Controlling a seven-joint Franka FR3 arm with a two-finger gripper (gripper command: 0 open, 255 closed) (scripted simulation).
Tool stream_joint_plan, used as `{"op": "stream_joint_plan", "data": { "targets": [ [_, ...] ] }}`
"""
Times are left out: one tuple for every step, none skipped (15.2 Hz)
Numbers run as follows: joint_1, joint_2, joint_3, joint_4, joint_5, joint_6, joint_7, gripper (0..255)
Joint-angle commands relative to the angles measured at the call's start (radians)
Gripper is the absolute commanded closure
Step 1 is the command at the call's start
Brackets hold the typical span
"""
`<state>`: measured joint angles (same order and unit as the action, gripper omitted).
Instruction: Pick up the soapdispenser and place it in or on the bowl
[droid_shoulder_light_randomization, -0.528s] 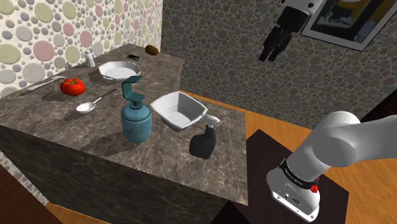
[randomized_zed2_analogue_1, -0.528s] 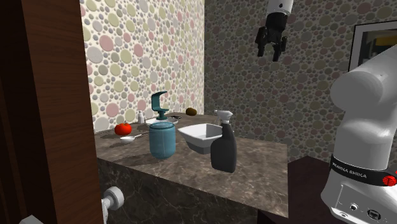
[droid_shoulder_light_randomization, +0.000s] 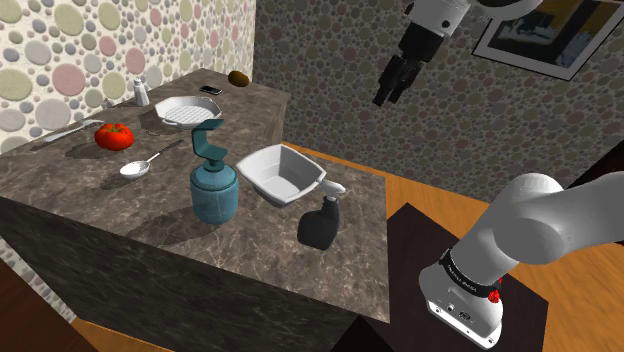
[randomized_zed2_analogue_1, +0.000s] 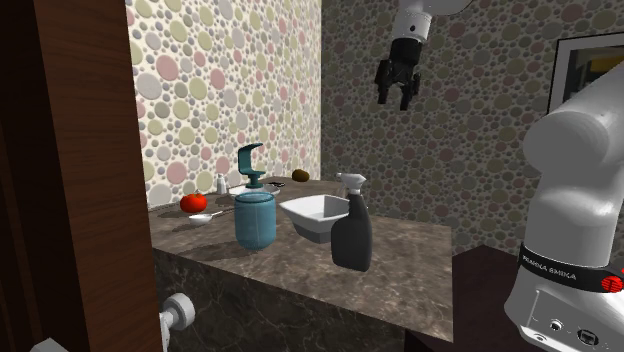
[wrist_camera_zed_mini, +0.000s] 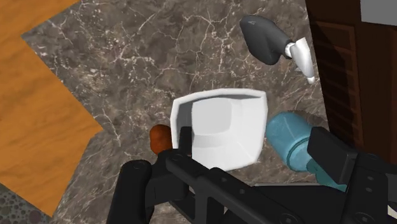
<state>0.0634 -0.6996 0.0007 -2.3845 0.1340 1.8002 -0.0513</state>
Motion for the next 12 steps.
{"op": "stream_joint_plan", "data": {
  "targets": [
    [0.021,0.054,0.025,0.005,0.012,0.066,-0.004,0],
    [0.030,0.079,0.036,0.007,0.016,0.096,-0.007,0],
    [0.039,0.105,0.047,0.010,0.019,0.126,-0.010,0],
    [0.048,0.132,0.058,0.014,0.022,0.155,-0.013,0],
    [0.056,0.159,0.069,0.019,0.025,0.184,-0.016,0],
    [0.064,0.186,0.080,0.026,0.027,0.212,-0.019,0],
    [0.072,0.214,0.091,0.033,0.028,0.240,-0.021,0],
    [0.080,0.242,0.102,0.041,0.028,0.267,-0.023,0],
    [0.087,0.271,0.113,0.051,0.028,0.293,-0.025,0],
    [0.094,0.301,0.124,0.061,0.027,0.319,-0.026,0],
    [0.101,0.330,0.135,0.073,0.024,0.344,-0.027,0],
    [0.107,0.360,0.146,0.085,0.021,0.368,-0.027,0]
  ]
}}
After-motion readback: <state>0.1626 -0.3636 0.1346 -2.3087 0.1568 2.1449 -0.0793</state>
